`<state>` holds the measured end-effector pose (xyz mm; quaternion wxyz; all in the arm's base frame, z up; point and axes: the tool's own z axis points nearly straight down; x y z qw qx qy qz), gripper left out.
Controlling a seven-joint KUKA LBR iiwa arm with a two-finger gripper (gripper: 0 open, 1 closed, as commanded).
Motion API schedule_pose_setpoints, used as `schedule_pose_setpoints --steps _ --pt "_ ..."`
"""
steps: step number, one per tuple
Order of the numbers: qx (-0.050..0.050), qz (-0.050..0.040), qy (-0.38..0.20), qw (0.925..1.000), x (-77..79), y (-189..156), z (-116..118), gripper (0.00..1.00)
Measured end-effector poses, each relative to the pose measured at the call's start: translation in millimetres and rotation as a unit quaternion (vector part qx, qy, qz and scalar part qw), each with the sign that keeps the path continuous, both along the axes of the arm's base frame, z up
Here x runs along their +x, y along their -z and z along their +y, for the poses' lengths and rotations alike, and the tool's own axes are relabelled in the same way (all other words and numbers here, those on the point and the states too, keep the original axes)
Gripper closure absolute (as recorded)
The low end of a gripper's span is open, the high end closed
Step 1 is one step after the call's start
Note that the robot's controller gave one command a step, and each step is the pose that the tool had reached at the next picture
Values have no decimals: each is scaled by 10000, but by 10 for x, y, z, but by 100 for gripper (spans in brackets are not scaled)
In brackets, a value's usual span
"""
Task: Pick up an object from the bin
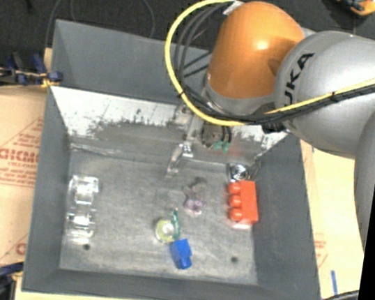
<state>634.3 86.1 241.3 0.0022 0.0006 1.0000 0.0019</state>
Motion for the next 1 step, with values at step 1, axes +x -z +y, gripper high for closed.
schedule_pose_setpoints --steps 1 --pt "-35 56 -300 9995 -551 1251 -318 0"
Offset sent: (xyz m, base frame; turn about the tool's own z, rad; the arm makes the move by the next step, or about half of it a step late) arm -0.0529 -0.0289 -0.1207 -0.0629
